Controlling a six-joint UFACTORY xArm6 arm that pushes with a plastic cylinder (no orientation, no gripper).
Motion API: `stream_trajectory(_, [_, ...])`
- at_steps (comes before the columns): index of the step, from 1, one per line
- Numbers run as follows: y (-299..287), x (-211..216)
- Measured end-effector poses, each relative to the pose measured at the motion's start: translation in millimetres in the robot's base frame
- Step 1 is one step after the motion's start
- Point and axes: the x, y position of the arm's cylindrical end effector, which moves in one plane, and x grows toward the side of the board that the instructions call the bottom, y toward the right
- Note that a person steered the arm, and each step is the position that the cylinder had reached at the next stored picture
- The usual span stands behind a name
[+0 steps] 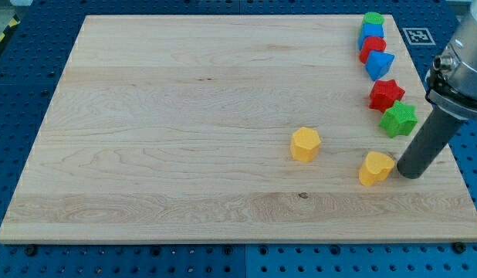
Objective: Nudge the yellow heart to the bottom right of the hexagon
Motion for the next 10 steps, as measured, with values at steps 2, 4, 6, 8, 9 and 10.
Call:
stream_trajectory(2, [-52,3])
stream_trajectory(4, [-68,30])
stream_trajectory(6, [-122,-1])
stream_trajectory(8, [-134,31])
stream_trajectory(9, [-107,47])
stream_trajectory(10, [-70,47])
